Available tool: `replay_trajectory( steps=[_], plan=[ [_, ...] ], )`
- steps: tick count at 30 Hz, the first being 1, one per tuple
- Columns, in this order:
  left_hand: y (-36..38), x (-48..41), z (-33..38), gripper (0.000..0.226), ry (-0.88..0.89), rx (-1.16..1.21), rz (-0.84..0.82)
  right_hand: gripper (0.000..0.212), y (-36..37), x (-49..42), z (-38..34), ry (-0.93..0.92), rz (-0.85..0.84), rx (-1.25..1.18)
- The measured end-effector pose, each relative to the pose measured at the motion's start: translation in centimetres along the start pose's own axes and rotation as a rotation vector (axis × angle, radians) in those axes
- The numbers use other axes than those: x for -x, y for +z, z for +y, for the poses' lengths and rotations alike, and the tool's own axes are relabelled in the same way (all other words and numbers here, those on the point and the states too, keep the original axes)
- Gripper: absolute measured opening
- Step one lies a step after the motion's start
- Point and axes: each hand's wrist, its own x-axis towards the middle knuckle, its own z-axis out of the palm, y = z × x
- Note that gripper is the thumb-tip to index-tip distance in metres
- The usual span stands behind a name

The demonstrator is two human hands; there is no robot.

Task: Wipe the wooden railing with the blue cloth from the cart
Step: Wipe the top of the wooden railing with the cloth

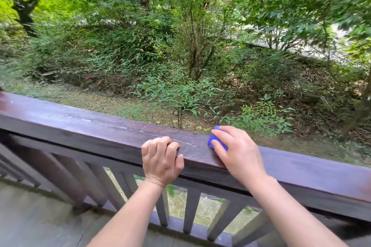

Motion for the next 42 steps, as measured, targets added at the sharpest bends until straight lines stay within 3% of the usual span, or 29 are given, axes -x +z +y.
replay_trajectory(
  steps=[2, 5, 9, 12, 15, 17, 22, 24, 27, 30, 33, 36, 39, 42],
  plan=[
    [-0.1, 0.0, 0.2, 0.033, -0.011, 0.015, -0.009, 0.027, 1.0, 0.0, -1.9, -0.027, 0.008, -0.002],
    [-0.3, 0.0, 0.2, 0.034, -0.026, 0.031, -0.023, 0.028, 2.2, 0.4, -4.0, -0.340, -0.026, -0.024],
    [-1.8, -0.5, 0.5, 0.030, -0.039, 0.020, -0.168, 0.027, 2.0, -2.4, -3.4, -0.102, -0.067, 0.000],
    [-3.5, -1.2, 0.3, 0.025, -0.049, 0.137, -0.276, 0.027, 3.4, -1.2, -5.6, -0.215, -0.042, 0.047],
    [-5.9, -0.6, -2.3, 0.017, -0.152, 0.328, -0.236, 0.028, 3.8, -1.3, -5.9, -0.239, -0.034, -0.006],
    [-7.7, 0.1, -6.0, 0.012, -0.192, 0.281, -0.185, 0.026, 4.4, -2.2, -6.9, -0.128, -0.018, 0.029],
    [-10.8, -0.3, -18.9, 0.012, -0.307, 0.022, -0.168, 0.029, 7.2, -3.0, -11.9, -0.189, 0.012, 0.064],
    [-11.4, -1.0, -24.3, 0.016, -0.345, -0.046, -0.168, 0.033, 8.1, -4.0, -12.9, -0.093, 0.032, 0.076],
    [-11.3, -3.1, -32.2, 0.028, -0.387, -0.116, -0.260, 0.035, 9.8, -5.3, -14.7, 0.047, 0.121, 0.103],
    [-9.8, -5.0, -37.4, 0.036, -0.359, -0.074, -0.426, 0.041, 11.0, -5.4, -15.2, 0.013, 0.201, 0.123],
    [-8.5, -4.7, -39.1, 0.032, -0.328, 0.018, -0.495, 0.046, 11.0, -5.6, -14.8, 0.062, 0.235, 0.125],
    [-8.2, -4.1, -39.5, 0.029, -0.344, 0.105, -0.434, 0.045, 12.3, -5.4, -17.3, 0.131, 0.281, 0.201],
    [-8.1, -4.2, -39.5, 0.032, -0.354, 0.137, -0.395, 0.039, 12.9, -5.0, -19.1, 0.008, 0.191, 0.213],
    [-8.1, -4.1, -39.4, 0.033, -0.336, 0.126, -0.388, 0.044, 11.6, -6.5, -18.3, 0.173, 0.124, 0.189]
  ],
)
